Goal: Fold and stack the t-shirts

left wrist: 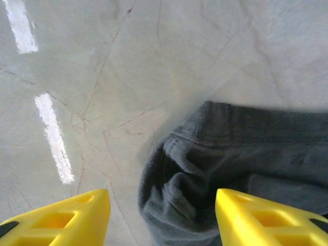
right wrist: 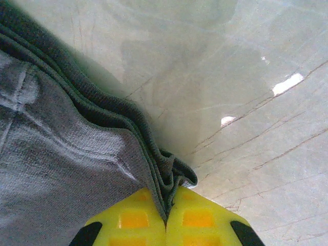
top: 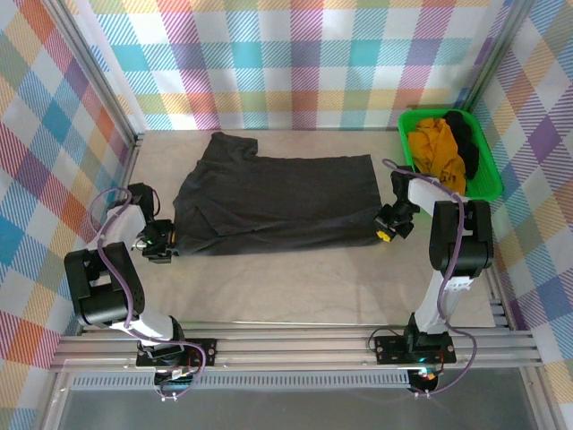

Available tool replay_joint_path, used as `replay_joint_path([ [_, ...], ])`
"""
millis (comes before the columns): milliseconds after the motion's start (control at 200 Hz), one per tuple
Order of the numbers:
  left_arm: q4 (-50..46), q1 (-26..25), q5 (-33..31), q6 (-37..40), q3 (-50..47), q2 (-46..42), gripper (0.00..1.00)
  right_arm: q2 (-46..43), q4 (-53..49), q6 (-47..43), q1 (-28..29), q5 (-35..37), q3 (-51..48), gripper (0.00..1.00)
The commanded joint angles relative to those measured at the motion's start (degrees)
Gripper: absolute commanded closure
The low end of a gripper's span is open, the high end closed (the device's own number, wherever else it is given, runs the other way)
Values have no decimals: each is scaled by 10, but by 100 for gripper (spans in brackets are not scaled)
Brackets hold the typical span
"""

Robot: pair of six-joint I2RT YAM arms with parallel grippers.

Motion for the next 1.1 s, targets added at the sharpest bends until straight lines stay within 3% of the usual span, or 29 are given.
replay_joint_path([
  [0,7,5,9,-22,10,12,43,-9,-4,-10,-4,-1,1,100],
  [305,32,-2,61,-29,25,70,59,-8,-1,-7,-4,0,1,100],
  [545,-17,-5,18,-7,47,47,100,-6,0,-5,-4,2,2,100],
  [825,-168,-13,-39,117,134,60,100,-1,1,-5,-4,11,5,100],
  [1095,-213,-22,-100,215,132,93,100,5,2,-13,-2,10,17,100],
])
